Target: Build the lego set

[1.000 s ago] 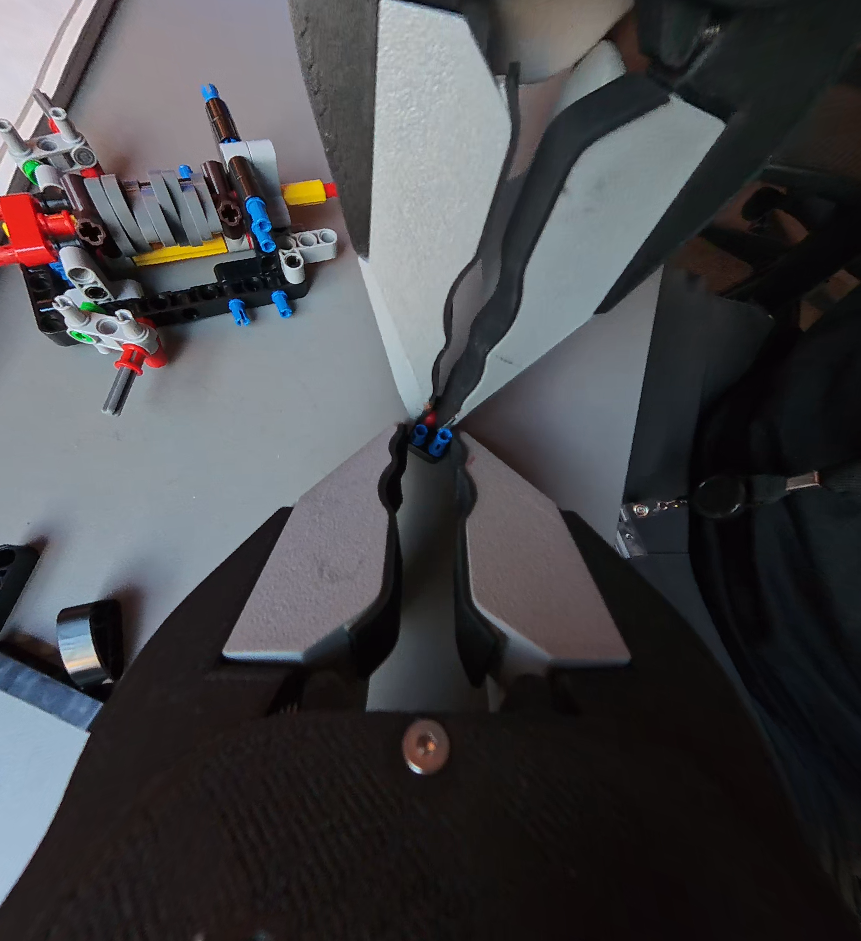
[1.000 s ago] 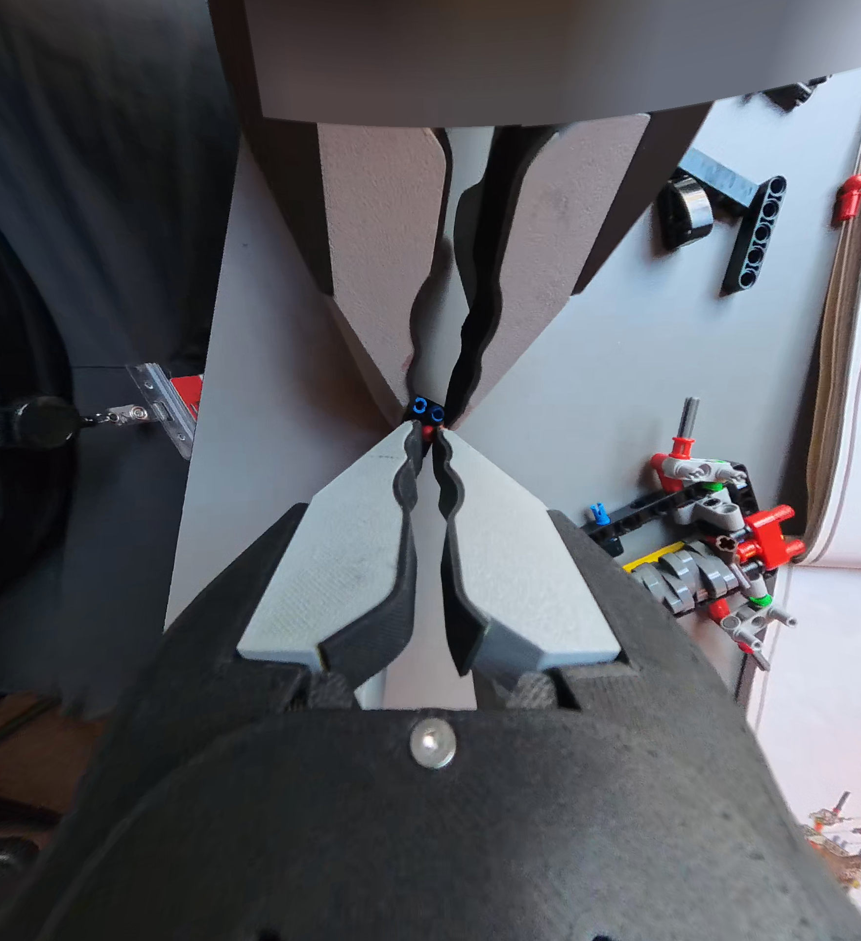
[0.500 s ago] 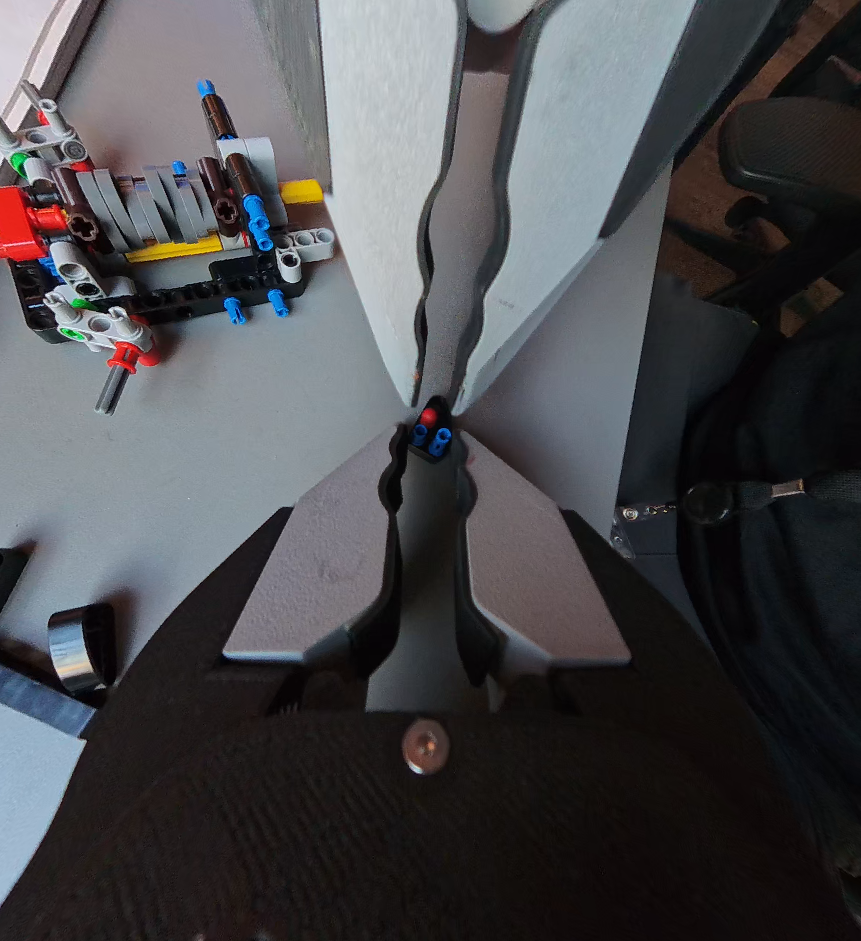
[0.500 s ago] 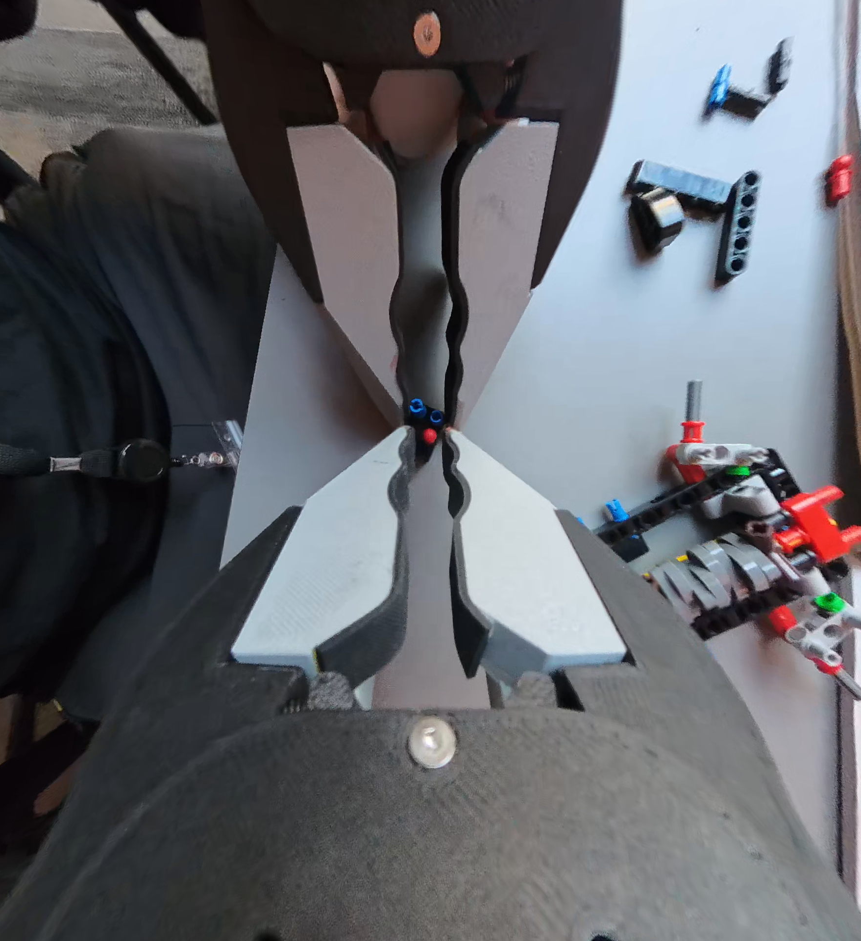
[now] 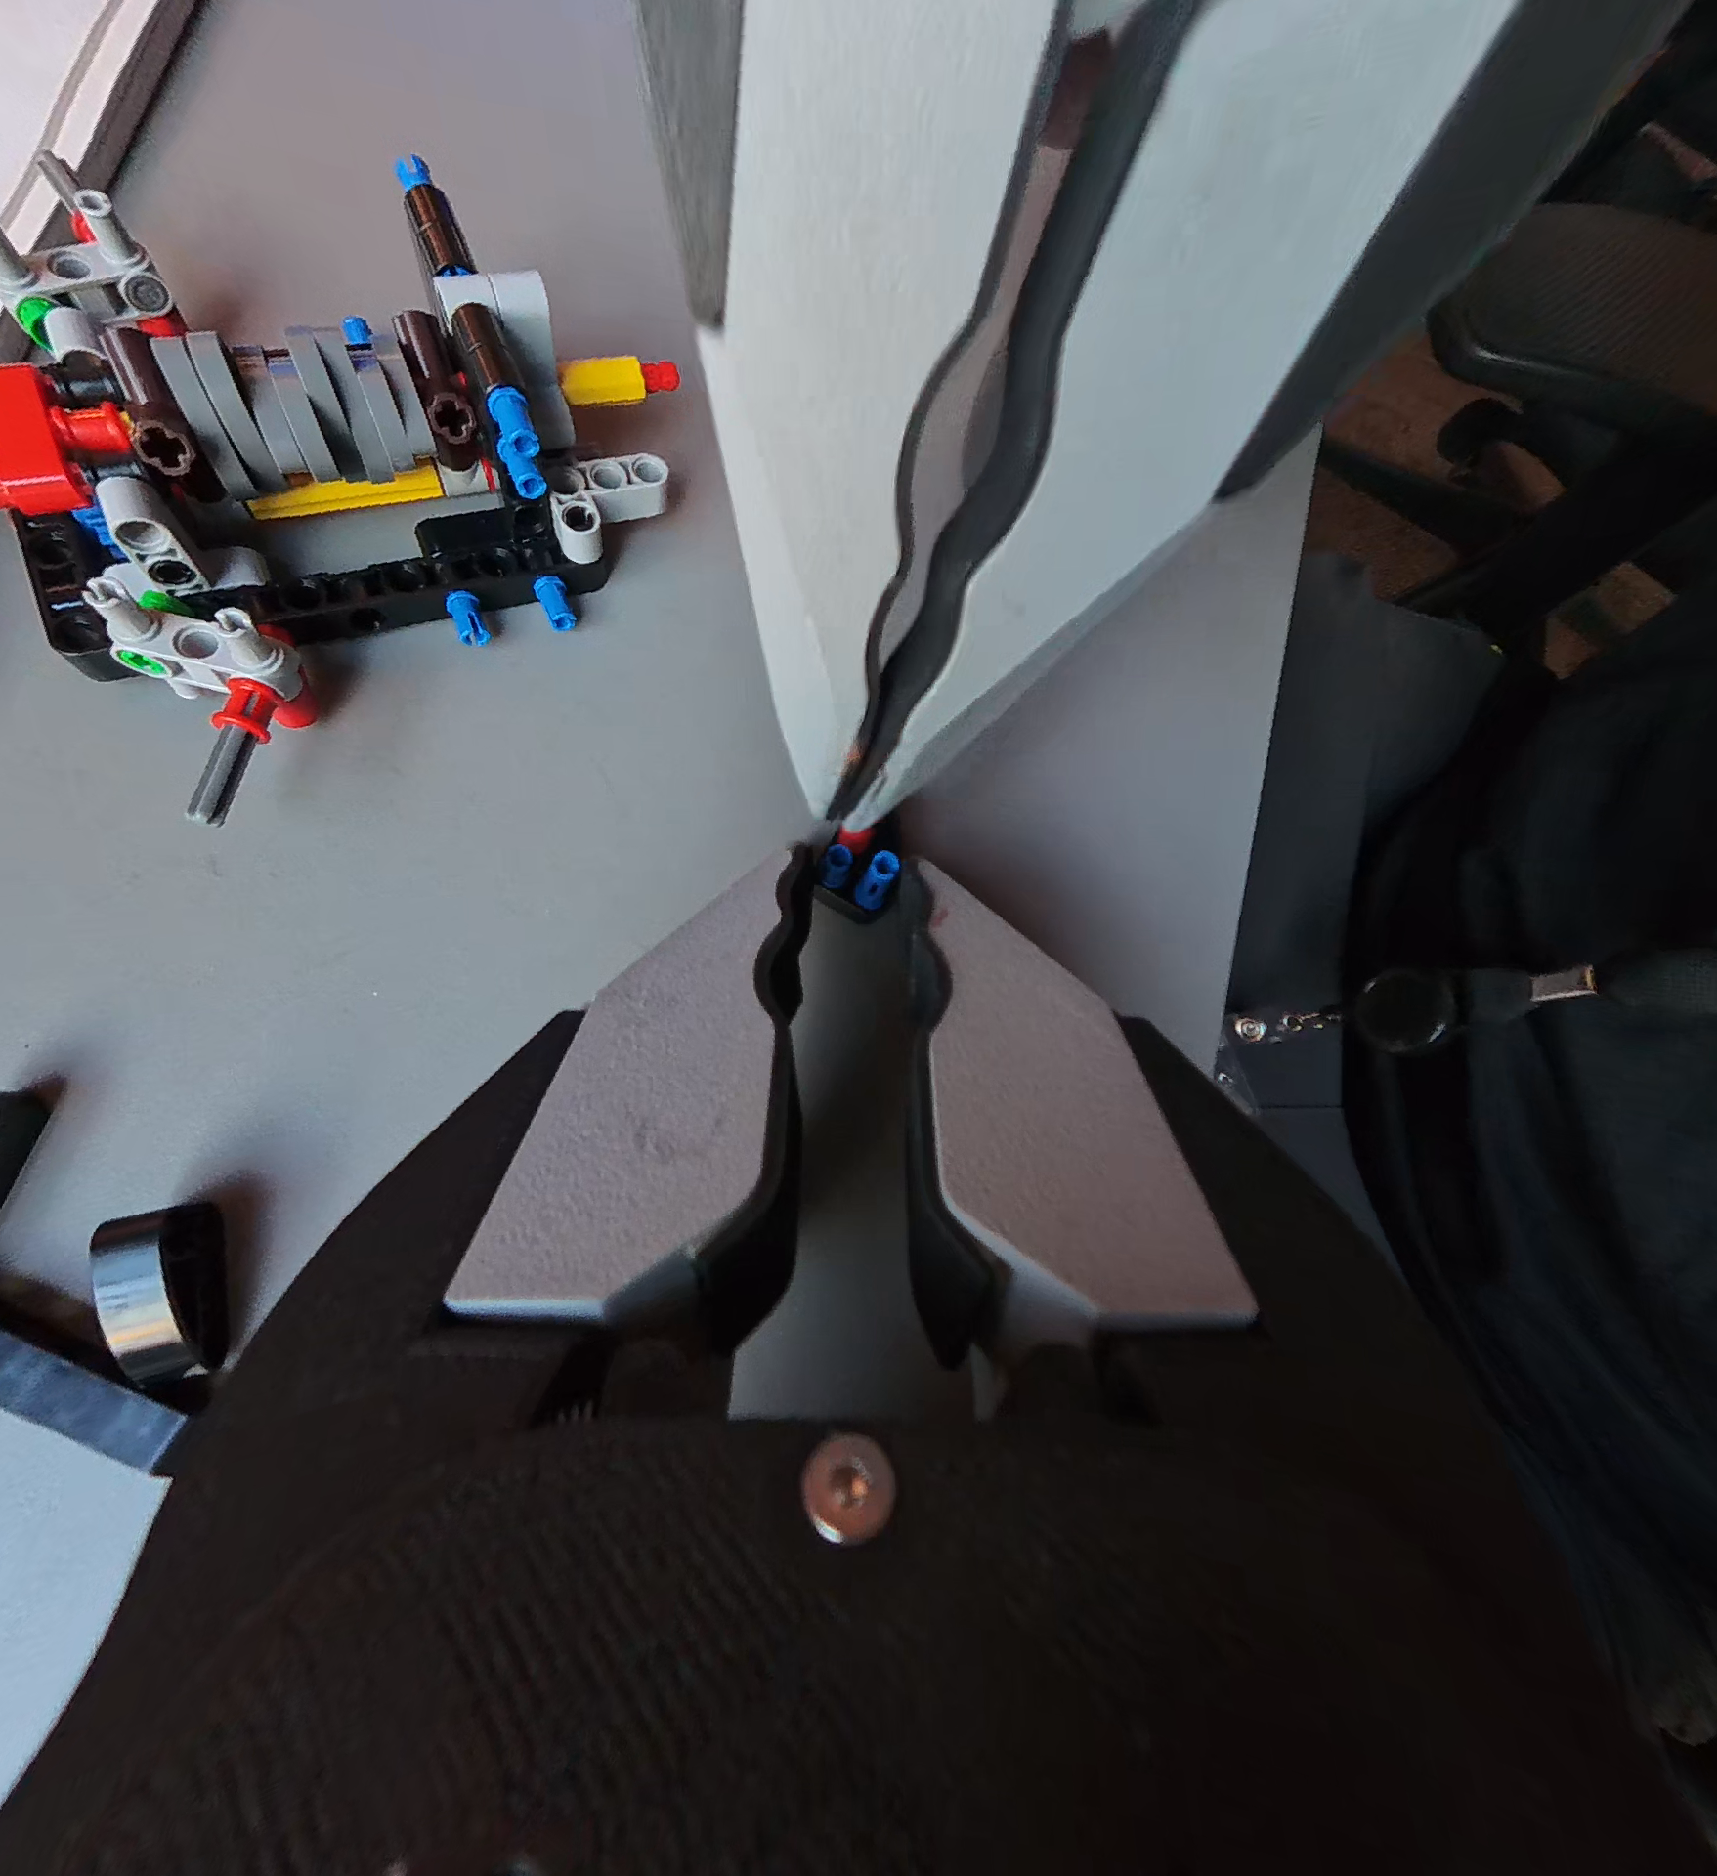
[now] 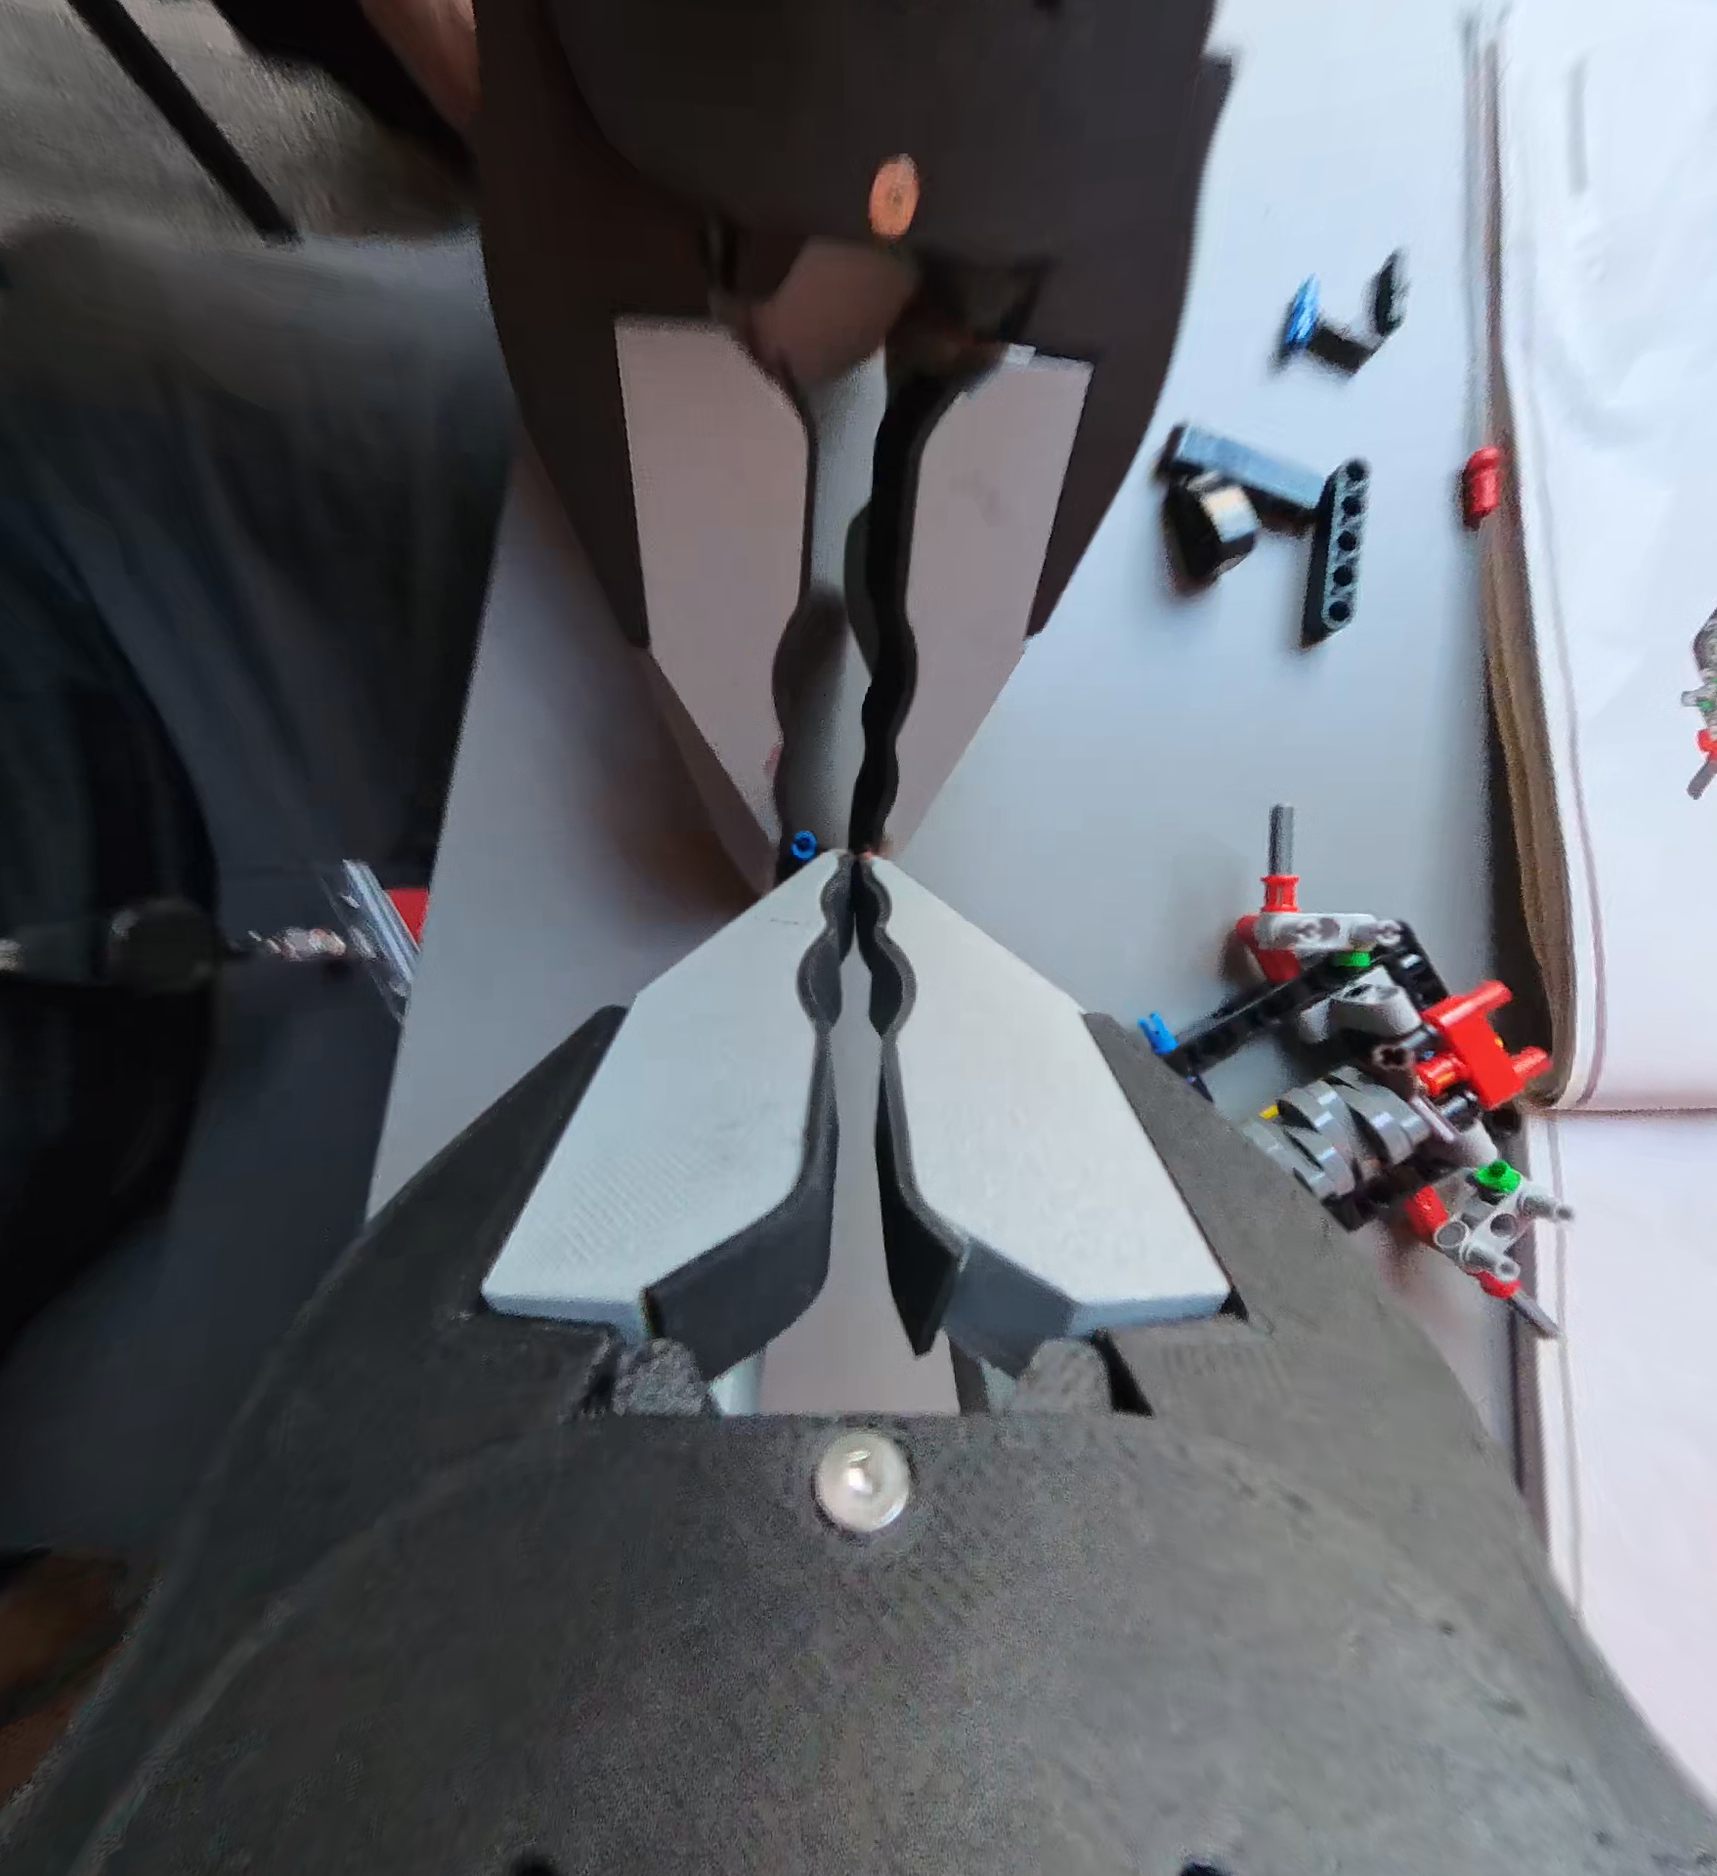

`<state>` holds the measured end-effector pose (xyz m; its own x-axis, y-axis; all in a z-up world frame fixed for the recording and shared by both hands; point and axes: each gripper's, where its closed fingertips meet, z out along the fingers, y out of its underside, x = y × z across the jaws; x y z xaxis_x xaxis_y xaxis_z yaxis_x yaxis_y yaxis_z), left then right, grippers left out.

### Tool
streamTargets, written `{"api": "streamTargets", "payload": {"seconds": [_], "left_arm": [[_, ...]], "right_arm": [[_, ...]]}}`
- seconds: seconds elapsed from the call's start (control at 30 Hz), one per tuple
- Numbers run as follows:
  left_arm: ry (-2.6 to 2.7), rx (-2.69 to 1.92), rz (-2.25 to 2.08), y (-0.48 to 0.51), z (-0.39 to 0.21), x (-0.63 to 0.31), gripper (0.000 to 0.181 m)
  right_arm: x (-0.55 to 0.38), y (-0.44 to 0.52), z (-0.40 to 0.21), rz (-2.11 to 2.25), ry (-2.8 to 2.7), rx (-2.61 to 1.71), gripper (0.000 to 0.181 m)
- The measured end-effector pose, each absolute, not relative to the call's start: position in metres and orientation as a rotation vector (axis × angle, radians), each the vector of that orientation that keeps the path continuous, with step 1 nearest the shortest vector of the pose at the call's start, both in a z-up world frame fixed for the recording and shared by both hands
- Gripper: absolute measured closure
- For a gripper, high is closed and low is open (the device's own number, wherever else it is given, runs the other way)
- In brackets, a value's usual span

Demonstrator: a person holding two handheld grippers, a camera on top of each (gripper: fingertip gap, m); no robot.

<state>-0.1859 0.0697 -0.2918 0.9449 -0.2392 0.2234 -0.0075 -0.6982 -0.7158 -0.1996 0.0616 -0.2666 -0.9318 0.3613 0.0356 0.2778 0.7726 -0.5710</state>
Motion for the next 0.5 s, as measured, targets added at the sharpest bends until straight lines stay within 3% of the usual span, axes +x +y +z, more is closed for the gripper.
{"api": "streamTargets", "payload": {"seconds": [0.03,0.37,0.5], "left_arm": [[0.17,-2.318,-0.392,0.07,-0.292,-0.186,0.167],[0.013,-2.312,-0.346,0.072,-0.291,-0.205,0.167],[-0.096,-2.305,-0.287,0.07,-0.291,-0.222,0.167]], "right_arm": [[-0.2,0.061,-0.261,0.929,-2.815,-0.541,0.181],[-0.214,0.093,-0.275,1.136,-2.407,-0.634,0.176],[-0.221,0.114,-0.254,1.205,-2.238,-0.635,0.173]]}}
